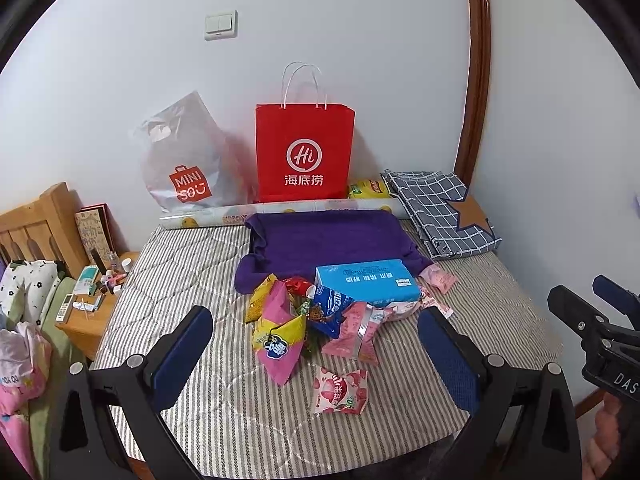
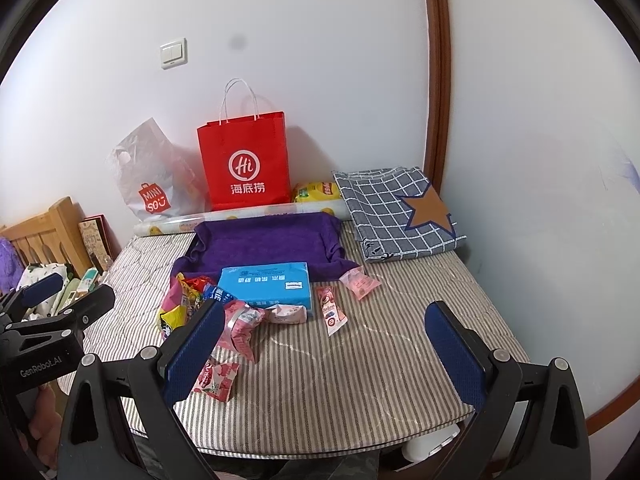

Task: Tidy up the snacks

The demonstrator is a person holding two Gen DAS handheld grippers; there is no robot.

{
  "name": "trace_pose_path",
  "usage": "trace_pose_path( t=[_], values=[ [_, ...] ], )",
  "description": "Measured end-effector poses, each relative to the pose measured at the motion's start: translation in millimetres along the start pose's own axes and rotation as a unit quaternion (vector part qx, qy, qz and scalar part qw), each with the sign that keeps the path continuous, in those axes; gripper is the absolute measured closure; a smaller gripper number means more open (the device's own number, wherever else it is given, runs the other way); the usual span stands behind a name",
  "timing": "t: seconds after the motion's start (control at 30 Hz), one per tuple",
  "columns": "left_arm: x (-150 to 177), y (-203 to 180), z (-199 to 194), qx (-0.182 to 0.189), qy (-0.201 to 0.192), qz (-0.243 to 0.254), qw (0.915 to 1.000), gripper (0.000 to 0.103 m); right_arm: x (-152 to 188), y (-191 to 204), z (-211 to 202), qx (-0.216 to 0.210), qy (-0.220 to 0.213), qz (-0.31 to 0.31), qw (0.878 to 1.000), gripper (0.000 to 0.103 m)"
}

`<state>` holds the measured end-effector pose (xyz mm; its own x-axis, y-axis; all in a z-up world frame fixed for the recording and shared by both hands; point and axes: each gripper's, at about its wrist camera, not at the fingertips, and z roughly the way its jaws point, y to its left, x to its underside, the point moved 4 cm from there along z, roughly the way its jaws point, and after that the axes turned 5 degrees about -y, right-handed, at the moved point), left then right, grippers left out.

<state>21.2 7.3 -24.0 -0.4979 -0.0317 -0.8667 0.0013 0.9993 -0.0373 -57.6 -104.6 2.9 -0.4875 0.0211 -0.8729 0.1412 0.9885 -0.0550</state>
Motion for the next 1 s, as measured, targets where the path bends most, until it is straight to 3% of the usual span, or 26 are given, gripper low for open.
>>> trace_pose_path(
  t=[0.37,0.83,1.0],
  values=[
    [2,9,12,-0.002,0.0,-0.003,1.0,0.0,2,3,8,-0.03,-0.001,-0.004,1.0,0.004],
    [32,45,78,-0.026,0.07,-0.019,0.997,0.0,32,0,77,-0.028,0.053,0.003,0.998,0.009],
    [44,61,104,-0.033,0.092,-0.035,0.9946,0.004,44,-2,108,-0.024,0.078,0.003,0.997,0.016]
  ],
)
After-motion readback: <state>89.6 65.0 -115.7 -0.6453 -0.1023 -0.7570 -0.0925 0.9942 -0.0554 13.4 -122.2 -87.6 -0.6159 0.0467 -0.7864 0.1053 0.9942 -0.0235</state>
